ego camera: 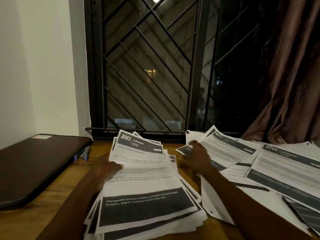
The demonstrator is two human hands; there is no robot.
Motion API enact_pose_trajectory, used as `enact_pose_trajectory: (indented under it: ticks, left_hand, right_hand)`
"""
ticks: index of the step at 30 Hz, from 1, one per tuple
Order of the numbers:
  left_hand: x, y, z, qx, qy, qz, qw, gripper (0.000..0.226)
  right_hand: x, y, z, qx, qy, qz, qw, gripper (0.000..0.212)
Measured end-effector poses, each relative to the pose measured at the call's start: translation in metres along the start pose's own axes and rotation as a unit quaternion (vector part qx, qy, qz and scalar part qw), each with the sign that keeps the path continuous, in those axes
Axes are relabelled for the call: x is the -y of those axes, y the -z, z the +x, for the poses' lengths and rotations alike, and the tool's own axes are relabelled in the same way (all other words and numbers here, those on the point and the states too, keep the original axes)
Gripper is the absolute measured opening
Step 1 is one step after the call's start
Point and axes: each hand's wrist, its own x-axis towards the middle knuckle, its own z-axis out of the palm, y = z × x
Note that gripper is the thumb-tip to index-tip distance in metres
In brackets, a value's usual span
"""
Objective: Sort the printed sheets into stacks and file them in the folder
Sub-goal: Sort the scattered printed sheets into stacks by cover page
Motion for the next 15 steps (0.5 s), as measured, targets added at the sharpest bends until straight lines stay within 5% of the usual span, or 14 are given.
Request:
enact_pose_trajectory:
  ticks: [2,4,11,15]
  left_hand:
    - [0.004,0.004,0.006,0.002,0.001,-0.02,1.0,0.022]
    - [0.004,0.007,0.007,0.005,-0.009,-0.029,1.0,0.025]
    - [-0.003,0.006,0.009,0.0,0.025,0.029,0.999,0.02]
    - [-0.011,0.006,0.0,0.024,0.039,0.045,0.998,0.013]
  right_hand:
    - [-0.033,0.006,0.011,0.056,-0.05,-0.158,0.985,0.089]
    - [-0.051,0.005,0.016,0.087,-0.09,-0.188,0.974,0.101]
    - [-0.038,0.006,0.01,0.045,-0.015,-0.196,0.979,0.038]
    - [-0.02,0.009,0.005,0.007,0.055,-0.065,0.996,0.045]
